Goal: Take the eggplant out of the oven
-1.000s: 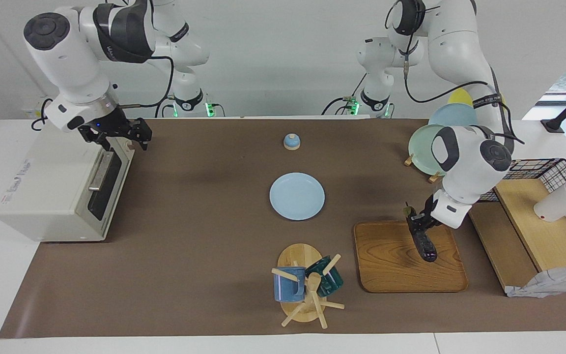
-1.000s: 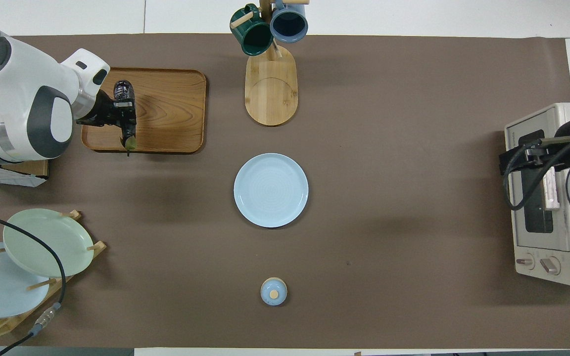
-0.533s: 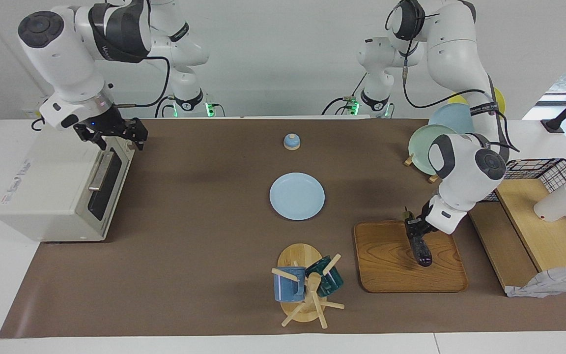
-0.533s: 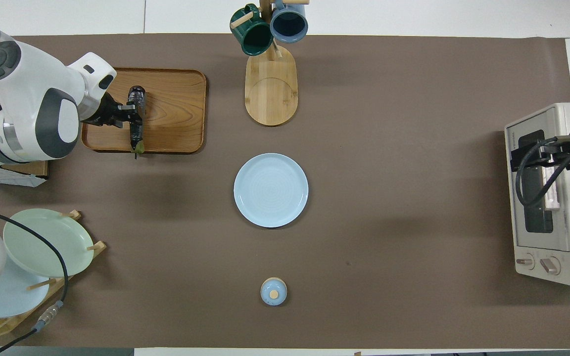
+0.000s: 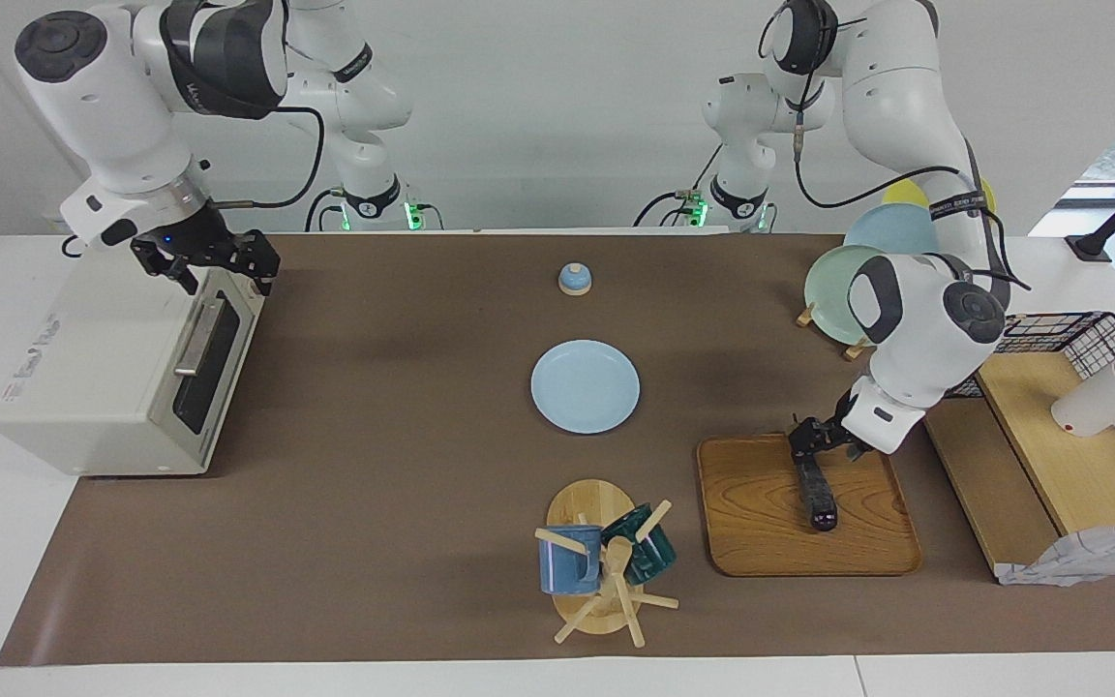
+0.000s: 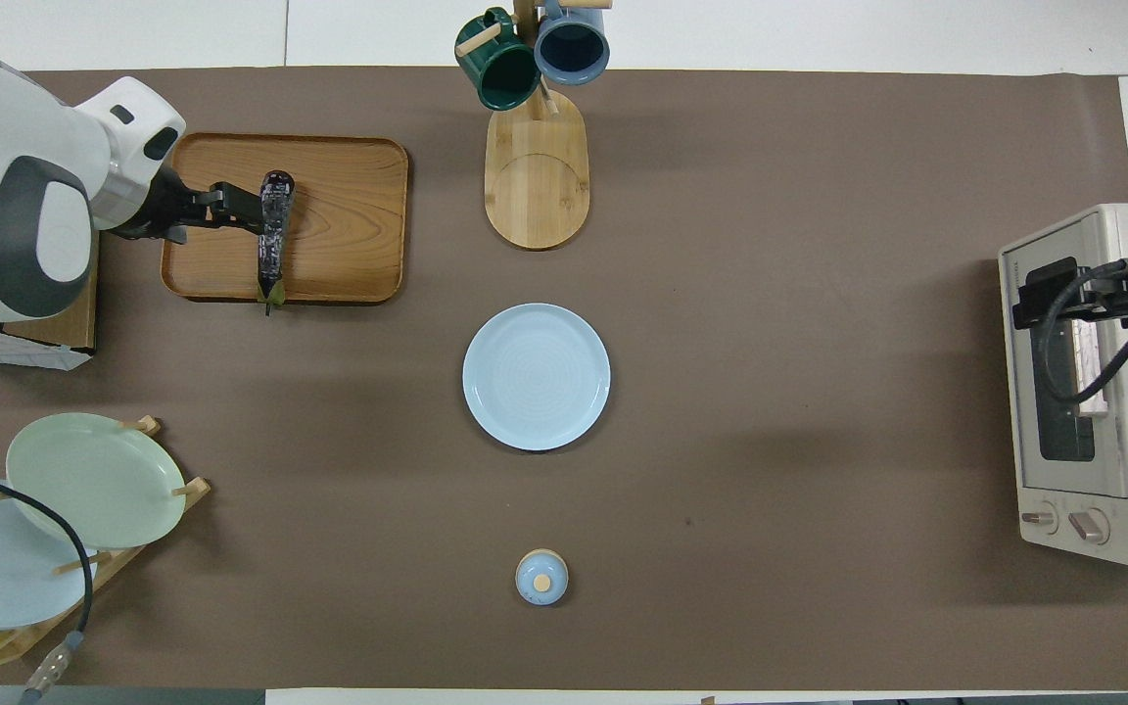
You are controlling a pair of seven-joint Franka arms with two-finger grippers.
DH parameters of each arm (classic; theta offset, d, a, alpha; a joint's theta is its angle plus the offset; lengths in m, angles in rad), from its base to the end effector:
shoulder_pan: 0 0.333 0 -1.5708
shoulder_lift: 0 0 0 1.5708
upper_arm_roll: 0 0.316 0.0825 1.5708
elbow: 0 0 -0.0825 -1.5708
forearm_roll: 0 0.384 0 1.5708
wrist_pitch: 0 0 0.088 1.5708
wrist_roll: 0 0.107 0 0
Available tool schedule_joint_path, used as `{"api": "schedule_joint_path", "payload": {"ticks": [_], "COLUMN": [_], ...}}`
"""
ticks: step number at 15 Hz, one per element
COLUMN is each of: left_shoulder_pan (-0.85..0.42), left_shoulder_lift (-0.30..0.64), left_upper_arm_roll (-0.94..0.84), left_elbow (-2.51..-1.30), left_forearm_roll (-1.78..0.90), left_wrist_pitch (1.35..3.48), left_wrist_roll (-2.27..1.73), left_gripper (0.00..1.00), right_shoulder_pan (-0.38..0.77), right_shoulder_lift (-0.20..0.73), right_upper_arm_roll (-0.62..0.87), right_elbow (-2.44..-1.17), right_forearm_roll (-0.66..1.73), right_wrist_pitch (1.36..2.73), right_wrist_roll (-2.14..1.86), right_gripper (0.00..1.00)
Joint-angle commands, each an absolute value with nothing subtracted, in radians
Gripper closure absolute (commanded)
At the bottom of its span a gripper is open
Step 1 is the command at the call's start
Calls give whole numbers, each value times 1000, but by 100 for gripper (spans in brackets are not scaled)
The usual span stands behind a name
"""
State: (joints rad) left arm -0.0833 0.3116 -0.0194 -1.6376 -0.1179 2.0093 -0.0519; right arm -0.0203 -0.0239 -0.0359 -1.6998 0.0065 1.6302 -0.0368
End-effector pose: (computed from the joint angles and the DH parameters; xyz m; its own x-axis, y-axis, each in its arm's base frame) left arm 0.6531 -0.0731 0.4422 0.9987 0.0002 0.0510 -0.0058 -0.9930 0.1180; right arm 0.5476 -0.0304 0.5817 0.9988 -0.0197 -0.0454 -0.0201 -0.9998 -0.0090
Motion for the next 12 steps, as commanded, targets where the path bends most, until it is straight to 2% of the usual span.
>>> {"api": "schedule_joint_path", "payload": {"ticks": [1, 4, 8, 12], "left_shoulder_pan": [-64, -46, -38, -38], "left_shoulder_lift": [189, 57, -49, -121], "left_upper_arm_roll": [-18, -18, -18, -21], "left_elbow": [-1660, -1661, -1672, -1814], "left_forearm_roll": [-129, -101, -77, -66], "left_wrist_pitch": [1889, 1742, 1568, 1639], "left_wrist_roll": [-51, -49, -46, -41], "left_gripper": [0, 0, 0, 0], "right_shoulder_pan": [-32, -28, -23, -18], "right_shoulder_lift": [-35, -34, -34, -35], "right_upper_arm_roll": [-35, -32, -32, -28], "right_elbow": [-1690, -1690, -1684, -1684], "right_forearm_roll": [35, 31, 23, 15], "right_wrist_pitch": [1628, 1629, 1629, 1603], "right_wrist_roll": [-25, -25, -26, -25], "right_gripper": [0, 0, 0, 0]}}
